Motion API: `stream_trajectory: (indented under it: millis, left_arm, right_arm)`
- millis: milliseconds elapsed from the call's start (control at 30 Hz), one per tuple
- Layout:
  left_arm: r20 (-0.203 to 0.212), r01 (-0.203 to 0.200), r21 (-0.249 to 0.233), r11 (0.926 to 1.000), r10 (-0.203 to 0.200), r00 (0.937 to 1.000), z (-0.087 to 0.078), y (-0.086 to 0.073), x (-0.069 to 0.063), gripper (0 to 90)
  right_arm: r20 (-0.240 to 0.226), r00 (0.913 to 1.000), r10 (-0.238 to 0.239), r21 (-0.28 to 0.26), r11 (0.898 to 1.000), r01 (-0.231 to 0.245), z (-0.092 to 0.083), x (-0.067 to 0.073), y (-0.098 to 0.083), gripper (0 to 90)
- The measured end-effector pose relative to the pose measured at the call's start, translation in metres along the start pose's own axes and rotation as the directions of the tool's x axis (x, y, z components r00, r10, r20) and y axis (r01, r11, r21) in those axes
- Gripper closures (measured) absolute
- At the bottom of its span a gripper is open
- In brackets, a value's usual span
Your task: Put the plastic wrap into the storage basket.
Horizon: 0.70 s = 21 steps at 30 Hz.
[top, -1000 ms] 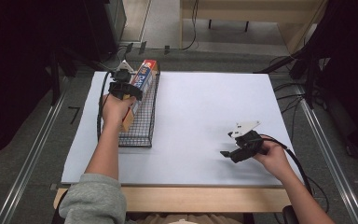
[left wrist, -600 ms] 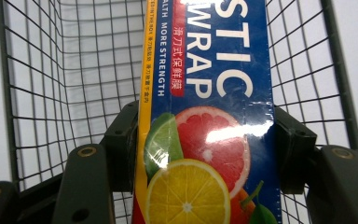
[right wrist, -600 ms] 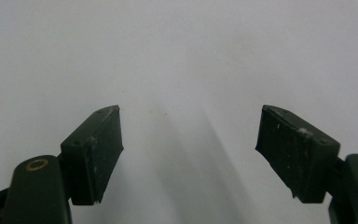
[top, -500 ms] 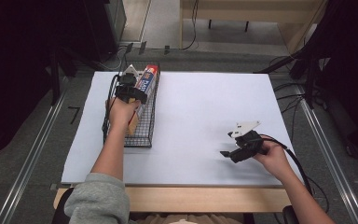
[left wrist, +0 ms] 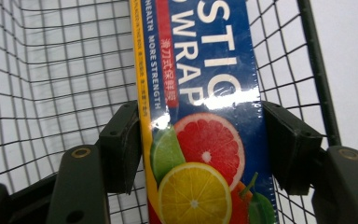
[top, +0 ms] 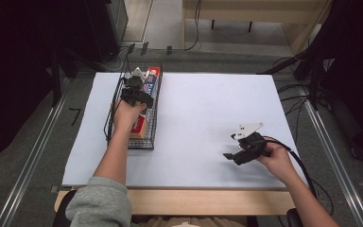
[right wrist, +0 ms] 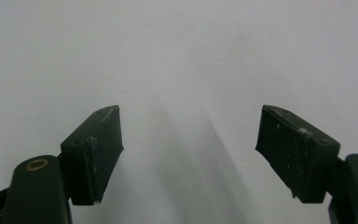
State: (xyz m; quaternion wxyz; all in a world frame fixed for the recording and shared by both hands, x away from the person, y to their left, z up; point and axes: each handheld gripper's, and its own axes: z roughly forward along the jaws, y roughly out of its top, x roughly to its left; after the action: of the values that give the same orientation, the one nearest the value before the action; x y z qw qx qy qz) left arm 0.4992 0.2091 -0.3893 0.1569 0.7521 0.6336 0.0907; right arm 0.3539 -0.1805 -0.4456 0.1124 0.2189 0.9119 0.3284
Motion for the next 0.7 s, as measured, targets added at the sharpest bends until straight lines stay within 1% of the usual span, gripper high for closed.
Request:
stream_trajectory:
  millis: [133,200,267,333,467,533,567,600,633,700]
  left_arm:
    - [0.016,-0.004,0.024,0.9997,0.004,0.9999,0.007,-0.002,0.0,35.3]
    - [0.025,0.002,0.012,0.9999,-0.002,0.9997,0.007,-0.003,0.0,35.1]
    - [0.027,-0.003,0.009,1.0,0.003,0.9996,0.006,-0.003,-0.002,35.0]
    - [0.036,-0.002,0.006,1.0,0.002,0.9994,0.005,-0.003,-0.001,34.9]
    - [0.051,-0.013,0.001,0.9999,0.012,0.9986,0.0,-0.004,0.0,34.9]
    - [0.056,-0.024,-0.01,0.9997,0.025,0.9981,-0.004,-0.005,0.001,34.9]
    - [0.064,-0.027,-0.027,0.9993,0.028,0.9975,-0.008,-0.006,0.001,35.0]
    - [0.08,-0.037,-0.047,0.9982,0.041,0.996,-0.013,-0.007,0.001,35.1]
    - [0.093,-0.038,-0.063,0.9973,0.044,0.9947,-0.018,-0.008,0.002,35.2]
    - [0.117,-0.045,-0.084,0.9955,0.054,0.9917,-0.026,-0.009,0.003,35.2]
  right_arm:
    - [0.0,1.0,0.0,-0.003,1.0,0.0,-0.001,0.0,0.0,23.3]
    - [0.002,1.0,0.001,0.0,1.0,-0.001,0.0,0.0,0.0,23.4]
    - [0.002,1.0,-0.001,0.0,1.0,0.001,0.0,0.0,-0.001,23.4]
    - [0.003,1.0,0.0,0.0,1.0,0.0,-0.001,0.0,0.0,23.4]
    - [-0.002,1.0,0.0,-0.004,1.0,0.0,-0.001,0.0,-0.001,23.3]
    - [0.001,1.0,0.004,0.0,1.0,-0.004,-0.002,0.001,-0.001,23.4]
    - [0.0,1.0,0.007,0.002,1.0,-0.007,-0.002,0.001,-0.001,23.3]
    - [-0.002,1.0,0.006,0.002,1.0,-0.006,-0.002,0.001,-0.002,23.3]
    - [-0.002,1.0,0.003,0.0,1.0,-0.003,-0.002,0.001,-0.002,23.4]
    - [-0.003,1.0,0.006,0.001,1.0,-0.006,-0.002,0.001,-0.002,23.4]
